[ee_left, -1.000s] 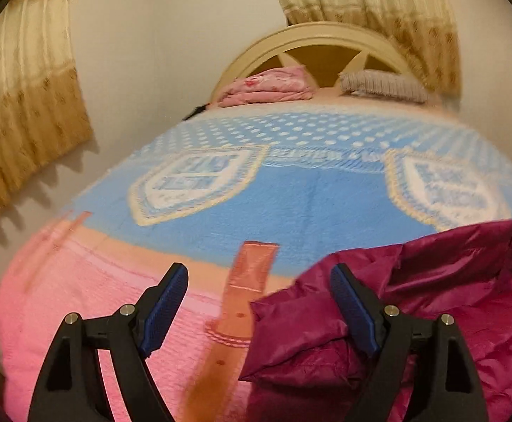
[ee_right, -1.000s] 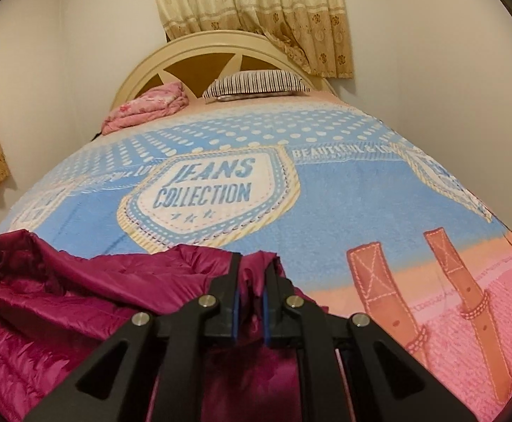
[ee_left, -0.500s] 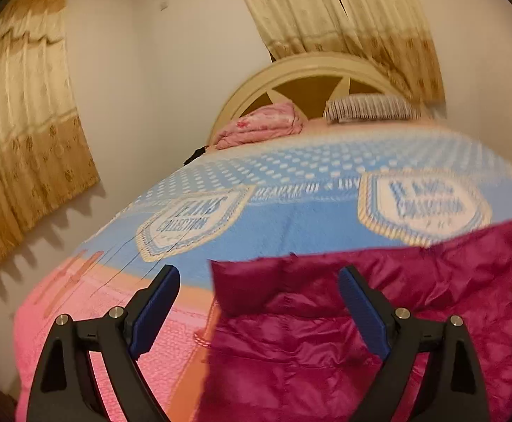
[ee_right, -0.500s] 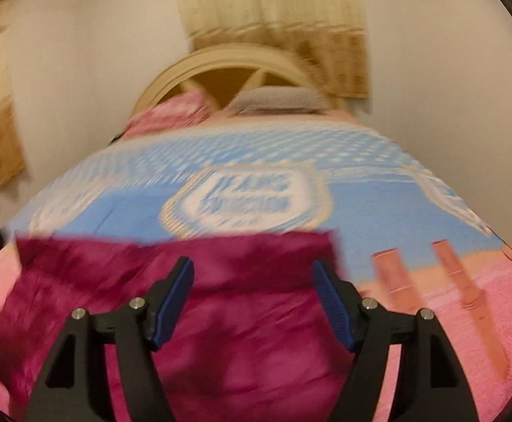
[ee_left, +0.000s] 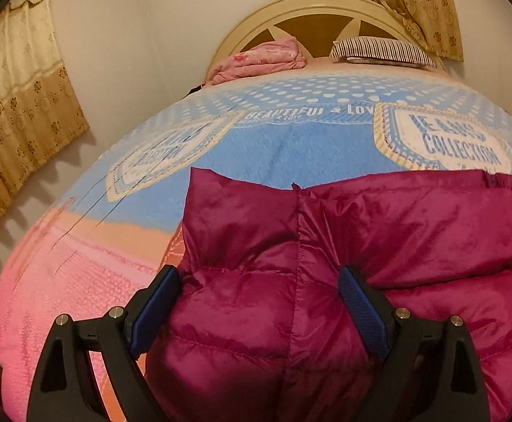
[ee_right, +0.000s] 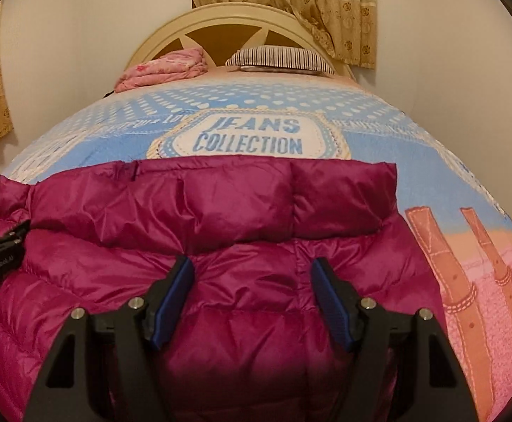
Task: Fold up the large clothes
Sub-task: 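Open both tools and press the folded jacket flat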
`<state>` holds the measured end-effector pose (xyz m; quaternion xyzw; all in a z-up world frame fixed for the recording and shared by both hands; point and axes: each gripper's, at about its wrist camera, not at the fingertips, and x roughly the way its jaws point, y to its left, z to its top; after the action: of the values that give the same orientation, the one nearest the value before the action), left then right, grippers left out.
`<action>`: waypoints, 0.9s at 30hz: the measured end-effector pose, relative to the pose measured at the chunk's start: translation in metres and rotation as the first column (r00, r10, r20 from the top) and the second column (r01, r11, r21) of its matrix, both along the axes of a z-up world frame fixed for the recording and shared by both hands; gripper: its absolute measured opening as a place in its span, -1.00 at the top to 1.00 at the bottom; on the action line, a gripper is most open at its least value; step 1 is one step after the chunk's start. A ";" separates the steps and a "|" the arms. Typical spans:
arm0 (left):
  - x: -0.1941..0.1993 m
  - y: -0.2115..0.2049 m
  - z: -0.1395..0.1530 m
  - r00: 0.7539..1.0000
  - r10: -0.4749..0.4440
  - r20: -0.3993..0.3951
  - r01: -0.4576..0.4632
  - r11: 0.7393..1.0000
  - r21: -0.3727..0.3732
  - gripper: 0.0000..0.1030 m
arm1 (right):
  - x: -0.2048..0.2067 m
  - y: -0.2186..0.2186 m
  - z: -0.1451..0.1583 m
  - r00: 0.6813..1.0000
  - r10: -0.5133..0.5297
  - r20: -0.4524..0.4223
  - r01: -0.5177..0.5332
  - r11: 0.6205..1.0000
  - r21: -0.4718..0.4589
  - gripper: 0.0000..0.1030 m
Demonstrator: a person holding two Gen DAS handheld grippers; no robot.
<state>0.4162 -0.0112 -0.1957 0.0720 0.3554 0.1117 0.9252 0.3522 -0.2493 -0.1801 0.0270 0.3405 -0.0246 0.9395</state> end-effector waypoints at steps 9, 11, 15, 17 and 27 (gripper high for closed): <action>0.006 -0.004 -0.005 0.999 -0.017 -0.039 0.017 1.000 0.017 -0.81 | 0.005 -0.002 -0.009 0.999 -0.014 -0.033 0.015 1.000 0.014 -0.44; 0.007 -0.005 -0.007 0.999 -0.018 -0.049 0.019 1.000 0.018 -0.82 | 0.005 -0.001 -0.010 0.999 -0.017 -0.041 0.018 1.000 0.011 -0.44; 0.011 -0.007 -0.010 0.997 -0.023 -0.071 0.025 0.999 0.031 -0.84 | 0.007 0.000 -0.013 0.998 -0.027 -0.056 0.027 1.000 0.003 -0.44; 0.013 -0.008 -0.011 0.997 -0.022 -0.078 0.025 0.999 0.035 -0.85 | 0.006 0.000 -0.014 0.998 -0.029 -0.060 0.029 1.000 0.002 -0.44; 0.012 -0.008 -0.013 0.996 -0.014 -0.087 0.019 0.999 0.047 -0.88 | 0.010 0.000 -0.018 0.995 -0.031 -0.090 0.031 1.000 -0.003 -0.46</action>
<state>0.4284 -0.0195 -0.2082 0.1017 0.3918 0.1093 0.9078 0.3623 -0.2493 -0.1985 0.0306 0.3820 -0.0406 0.9227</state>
